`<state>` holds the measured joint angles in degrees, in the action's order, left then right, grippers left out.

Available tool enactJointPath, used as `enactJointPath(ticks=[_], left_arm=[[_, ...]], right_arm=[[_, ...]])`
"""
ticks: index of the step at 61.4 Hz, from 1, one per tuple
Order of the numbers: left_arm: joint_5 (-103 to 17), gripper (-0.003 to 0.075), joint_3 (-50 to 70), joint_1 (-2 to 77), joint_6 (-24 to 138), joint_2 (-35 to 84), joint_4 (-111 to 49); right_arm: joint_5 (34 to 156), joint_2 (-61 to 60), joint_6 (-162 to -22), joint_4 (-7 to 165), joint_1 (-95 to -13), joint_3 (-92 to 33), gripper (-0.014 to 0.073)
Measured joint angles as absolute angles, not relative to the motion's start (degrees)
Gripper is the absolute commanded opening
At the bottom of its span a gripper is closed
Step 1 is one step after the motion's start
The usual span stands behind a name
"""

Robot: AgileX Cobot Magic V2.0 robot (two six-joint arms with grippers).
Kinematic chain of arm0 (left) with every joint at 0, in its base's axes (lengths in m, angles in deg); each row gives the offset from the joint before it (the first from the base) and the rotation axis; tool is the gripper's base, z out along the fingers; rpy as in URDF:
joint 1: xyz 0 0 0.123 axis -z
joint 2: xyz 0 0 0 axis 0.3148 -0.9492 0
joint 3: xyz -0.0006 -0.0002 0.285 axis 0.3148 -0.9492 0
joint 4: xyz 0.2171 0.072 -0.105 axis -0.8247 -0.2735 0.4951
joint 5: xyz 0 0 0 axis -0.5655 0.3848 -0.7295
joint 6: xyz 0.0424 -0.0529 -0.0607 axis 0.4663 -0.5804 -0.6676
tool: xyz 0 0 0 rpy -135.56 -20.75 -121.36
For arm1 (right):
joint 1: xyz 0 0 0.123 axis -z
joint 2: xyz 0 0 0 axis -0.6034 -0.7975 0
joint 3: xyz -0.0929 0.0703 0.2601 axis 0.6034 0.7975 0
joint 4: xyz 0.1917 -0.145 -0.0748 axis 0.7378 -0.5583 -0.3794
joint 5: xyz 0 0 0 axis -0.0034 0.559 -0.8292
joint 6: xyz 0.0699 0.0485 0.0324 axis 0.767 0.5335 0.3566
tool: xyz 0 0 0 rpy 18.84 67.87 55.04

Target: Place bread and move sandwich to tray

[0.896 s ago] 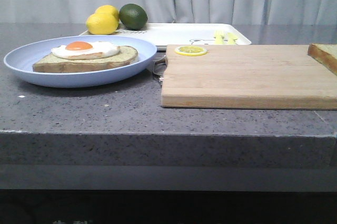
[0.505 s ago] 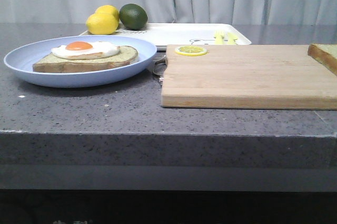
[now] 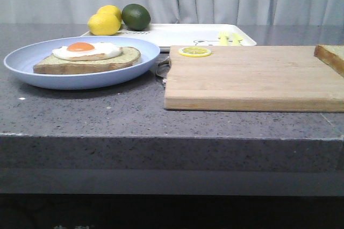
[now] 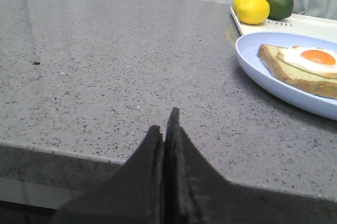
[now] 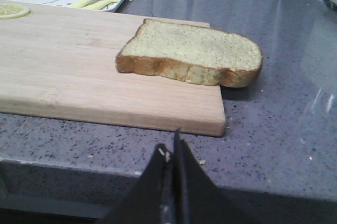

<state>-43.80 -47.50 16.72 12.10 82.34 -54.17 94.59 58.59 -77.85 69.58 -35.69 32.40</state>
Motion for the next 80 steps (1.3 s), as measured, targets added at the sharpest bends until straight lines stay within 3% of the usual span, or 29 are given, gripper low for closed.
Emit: enactJointPath(ticks=[60,80], left_arm=[[-43.9,-0.0018,-47.5,16.7,12.1,82.3,-54.2],[-53.7,-0.0018,-47.5,16.7,12.1,82.3,-54.2]], right_arm=[[90.4,58.6,-77.9,69.6,-35.7,32.4,-0.011],[89.3,58.6,-77.9,70.0,-35.7,32.4,-0.011]])
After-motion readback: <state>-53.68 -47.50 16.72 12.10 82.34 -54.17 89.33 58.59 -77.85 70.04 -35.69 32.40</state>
